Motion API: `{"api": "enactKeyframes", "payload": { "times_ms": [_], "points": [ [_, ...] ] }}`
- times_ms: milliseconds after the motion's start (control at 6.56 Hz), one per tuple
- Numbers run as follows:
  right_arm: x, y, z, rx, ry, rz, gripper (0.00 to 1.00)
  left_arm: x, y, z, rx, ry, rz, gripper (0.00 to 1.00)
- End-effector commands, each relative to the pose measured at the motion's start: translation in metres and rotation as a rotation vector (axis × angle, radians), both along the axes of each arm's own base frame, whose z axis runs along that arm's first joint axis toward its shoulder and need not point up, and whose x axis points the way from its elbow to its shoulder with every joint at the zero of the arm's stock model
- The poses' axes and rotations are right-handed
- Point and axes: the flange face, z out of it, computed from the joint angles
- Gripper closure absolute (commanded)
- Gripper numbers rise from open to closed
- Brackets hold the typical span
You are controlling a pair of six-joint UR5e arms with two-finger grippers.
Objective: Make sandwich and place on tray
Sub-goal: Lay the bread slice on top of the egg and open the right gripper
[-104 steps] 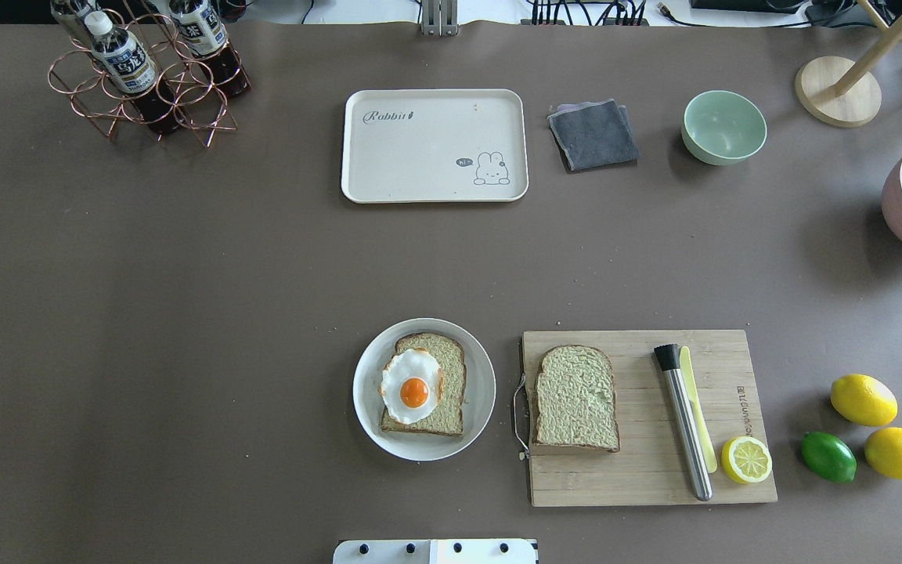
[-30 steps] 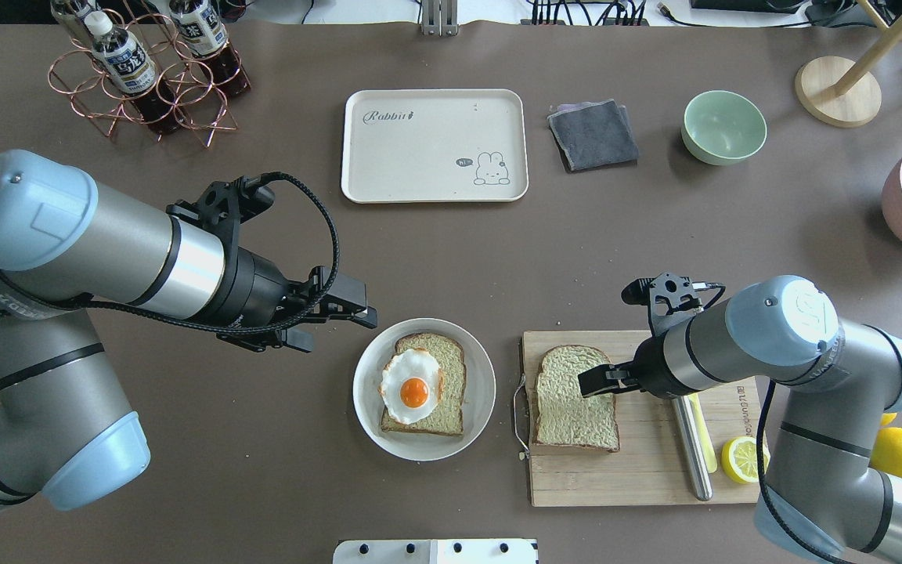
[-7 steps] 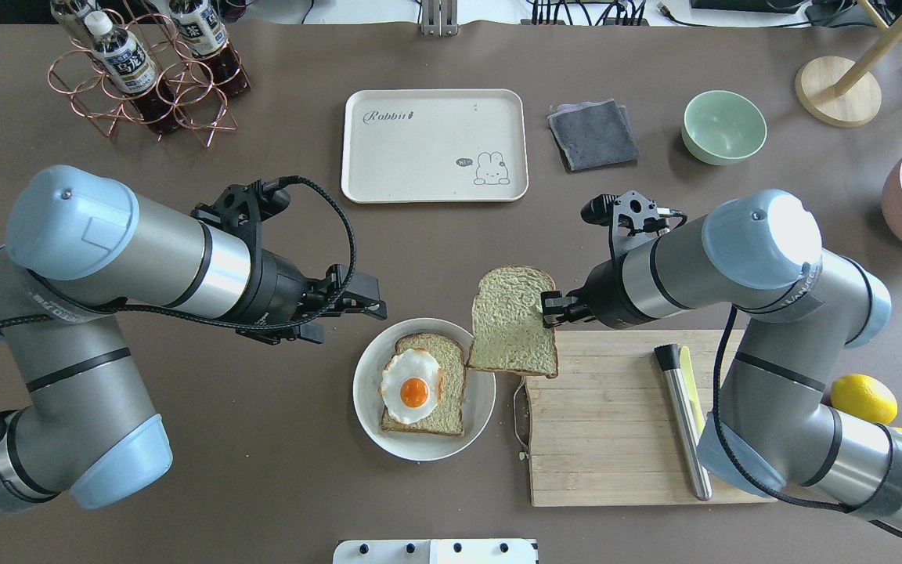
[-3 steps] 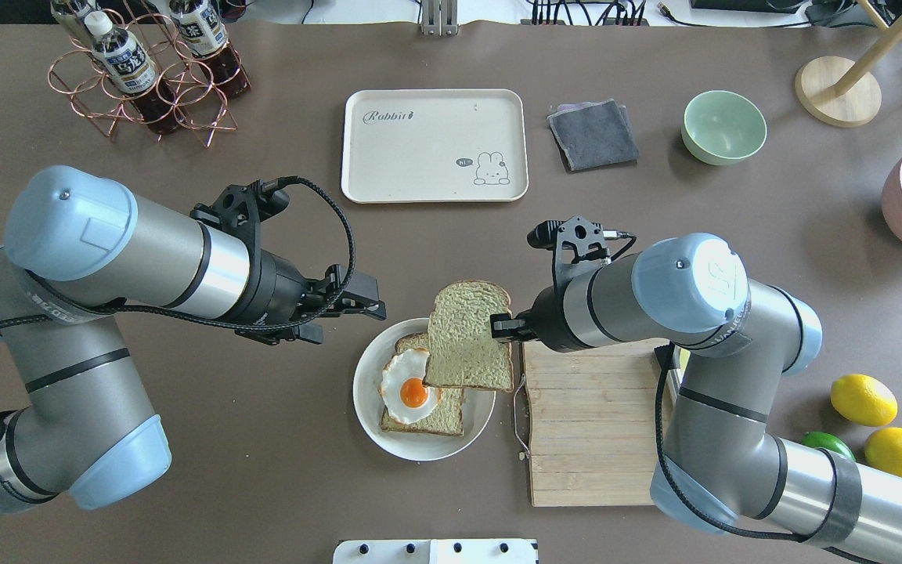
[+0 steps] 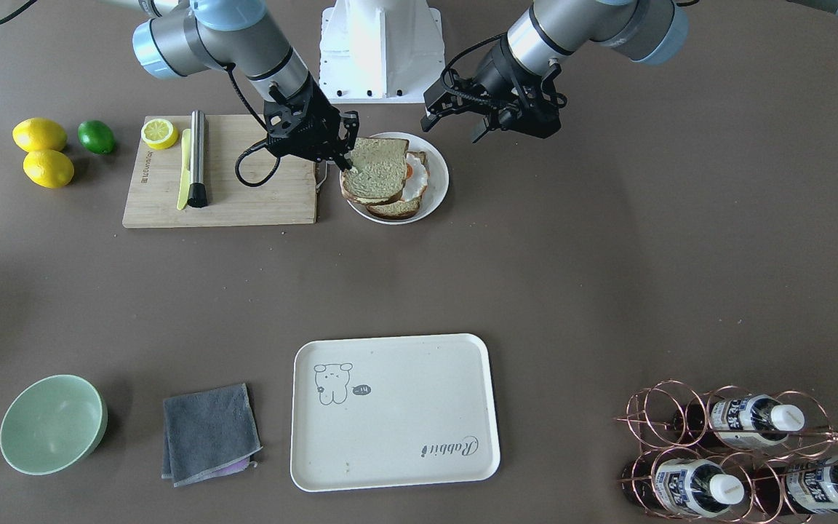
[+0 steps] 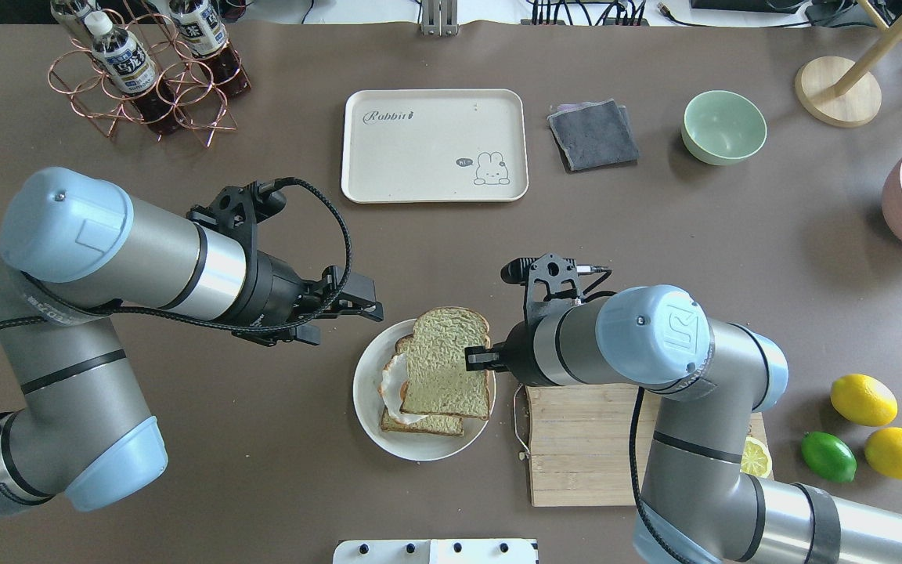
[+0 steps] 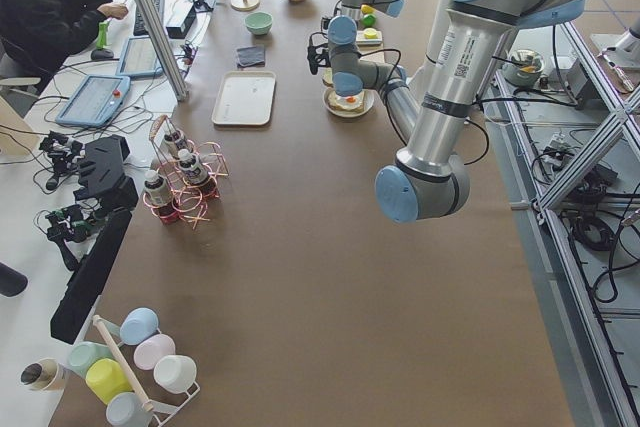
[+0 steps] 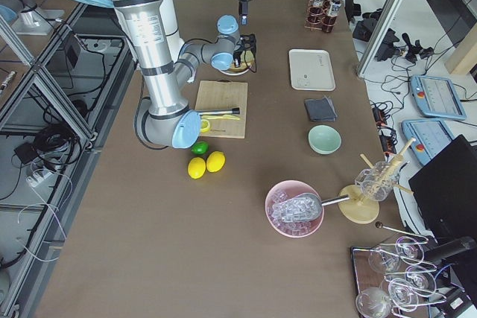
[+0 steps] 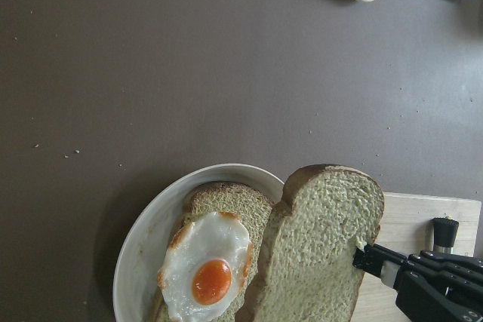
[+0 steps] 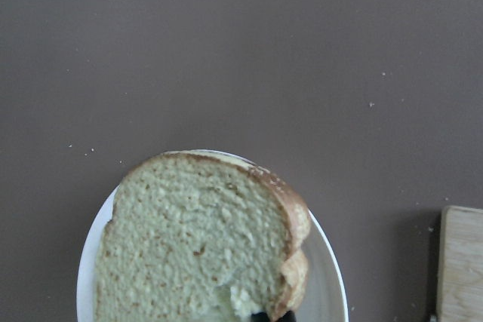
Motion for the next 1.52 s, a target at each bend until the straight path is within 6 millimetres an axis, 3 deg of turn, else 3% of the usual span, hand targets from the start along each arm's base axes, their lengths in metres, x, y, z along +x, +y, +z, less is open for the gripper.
{"api": "enactKeyframes", "payload": {
  "times_ms": [0, 457, 610, 762, 1067, 1371],
  "points": [
    [-0.016, 0.01, -0.009, -0.01, -0.008, 0.015, 1.0, -0.001, 0.0, 0.001, 0.0, -0.001, -0.001, 0.02],
    [-0.035, 0.003, -0.008, -0.012, 0.007, 0.028, 1.0, 0.0, 0.0, 0.001, 0.0, -0.001, 0.0, 0.02],
    [-0.035, 0.003, -0.009, -0.012, 0.006, 0.026, 0.88, 0.0, 0.0, 0.002, -0.001, -0.002, 0.0, 0.02],
    [-0.035, 0.002, -0.009, -0.013, 0.006, 0.03, 0.06, -0.001, 0.0, 0.002, -0.001, -0.002, -0.001, 0.02],
    [-0.03, -0.001, -0.012, -0.061, -0.01, 0.055, 0.01, 0.0, 0.0, 0.001, 0.0, -0.001, 0.0, 0.02],
    [-0.008, -0.014, -0.02, -0.061, -0.033, 0.073, 0.01, -0.006, -0.006, 0.012, 0.006, -0.023, -0.058, 0.02]
  ]
}}
